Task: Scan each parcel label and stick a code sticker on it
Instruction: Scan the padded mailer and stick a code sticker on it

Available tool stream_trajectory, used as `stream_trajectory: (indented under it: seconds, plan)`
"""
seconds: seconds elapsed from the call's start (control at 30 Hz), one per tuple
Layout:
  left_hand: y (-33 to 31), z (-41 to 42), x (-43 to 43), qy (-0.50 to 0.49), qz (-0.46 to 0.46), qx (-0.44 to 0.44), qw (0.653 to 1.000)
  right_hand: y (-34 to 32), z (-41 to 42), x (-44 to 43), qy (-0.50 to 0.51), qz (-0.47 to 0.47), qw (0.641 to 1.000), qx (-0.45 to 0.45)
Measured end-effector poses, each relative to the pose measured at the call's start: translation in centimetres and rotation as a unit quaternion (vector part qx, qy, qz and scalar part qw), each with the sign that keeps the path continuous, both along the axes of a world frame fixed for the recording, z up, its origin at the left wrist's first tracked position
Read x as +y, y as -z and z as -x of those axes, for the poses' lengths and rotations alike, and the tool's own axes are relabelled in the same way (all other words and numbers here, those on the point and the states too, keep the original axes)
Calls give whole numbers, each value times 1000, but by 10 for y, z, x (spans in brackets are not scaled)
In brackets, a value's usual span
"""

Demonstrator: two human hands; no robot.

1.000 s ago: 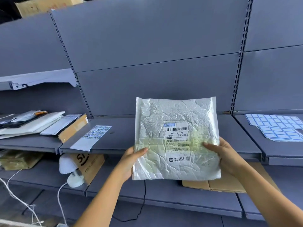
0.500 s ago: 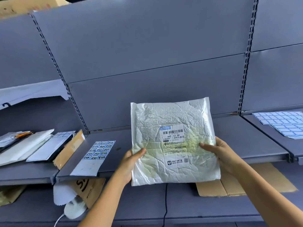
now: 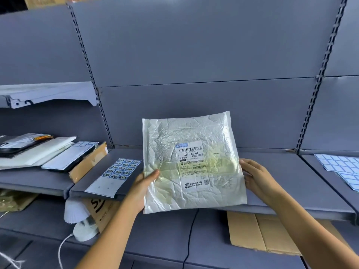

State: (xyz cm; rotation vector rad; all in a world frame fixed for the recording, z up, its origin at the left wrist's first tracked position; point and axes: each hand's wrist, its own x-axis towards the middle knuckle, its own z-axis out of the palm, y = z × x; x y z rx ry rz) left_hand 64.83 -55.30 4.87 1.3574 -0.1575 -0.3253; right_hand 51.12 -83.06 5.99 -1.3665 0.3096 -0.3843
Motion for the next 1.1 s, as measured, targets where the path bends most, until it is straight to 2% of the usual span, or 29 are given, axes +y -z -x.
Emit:
stream_trajectory:
  seconds: [0.07, 0.2, 0.43, 0.53, 0.6, 0.67, 0.77, 0.83, 0.87, 0.93, 1.0, 1.1]
  plan:
    - [-6, -16, 10, -10, 13, -10, 1000, 6, -17, -8, 75, 1, 997, 30]
    - [-2, -72, 34, -17, -3, -26, 1000, 22, -54, -7, 176, 82, 971, 136]
    - [-7, -157, 46, 16, 5, -39, 999, 38, -133, 20, 187, 164, 921, 300]
    - [-3, -182, 35, 31, 17, -35, 999, 42, -140, 19, 221, 202, 893, 337]
    - [2, -193, 26, 56, 22, -25, 998, 44, -142, 14, 216, 197, 892, 345]
    - [10, -201, 19, 77, 23, -19, 997, 42, -142, 11, 196, 148, 915, 319]
    - [21, -215, 10, 98, 33, -4, 995, 46, -137, 8, 205, -36, 957, 204]
    - [23, -219, 3, 105, 35, 5, 994, 44, -130, 11, 234, -130, 956, 122]
    - [22, -220, -1, 108, 41, 9, 993, 41, -127, 12, 256, -149, 951, 86]
    - [21, -219, -10, 117, 51, 17, 992, 27, -122, 14, 285, -132, 949, 23]
    - [21, -215, -20, 125, 58, 24, 990, 6, -115, 22, 283, -73, 956, -24]
    - [24, -208, -38, 134, 63, 48, 988, -22, -110, 44, 243, 8, 969, -43]
